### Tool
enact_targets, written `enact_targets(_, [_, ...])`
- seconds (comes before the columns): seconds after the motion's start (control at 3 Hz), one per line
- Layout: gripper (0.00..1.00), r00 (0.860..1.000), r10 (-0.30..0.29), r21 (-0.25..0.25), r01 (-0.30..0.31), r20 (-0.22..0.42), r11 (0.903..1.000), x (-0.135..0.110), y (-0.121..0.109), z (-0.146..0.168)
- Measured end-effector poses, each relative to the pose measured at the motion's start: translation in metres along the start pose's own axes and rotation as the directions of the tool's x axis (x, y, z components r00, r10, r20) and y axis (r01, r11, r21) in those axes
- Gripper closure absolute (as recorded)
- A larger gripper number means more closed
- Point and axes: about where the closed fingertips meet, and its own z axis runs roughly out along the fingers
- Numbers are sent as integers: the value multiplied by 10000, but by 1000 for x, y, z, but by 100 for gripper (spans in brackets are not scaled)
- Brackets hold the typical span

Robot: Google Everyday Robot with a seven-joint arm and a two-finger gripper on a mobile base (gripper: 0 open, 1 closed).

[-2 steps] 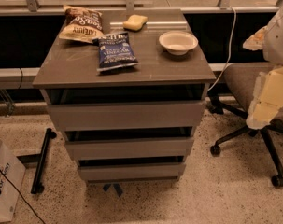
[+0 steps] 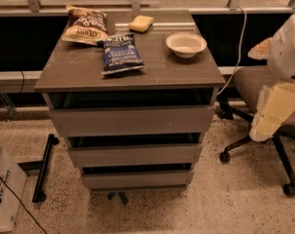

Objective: Open middle drawer

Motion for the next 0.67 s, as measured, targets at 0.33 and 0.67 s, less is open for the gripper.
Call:
enact_targets(0.33, [0,9998,25,348,-32,179,9994,4,-1,22])
enact_targets(0.67, [0,9999,131,935,-139,95,9955,11,2,50])
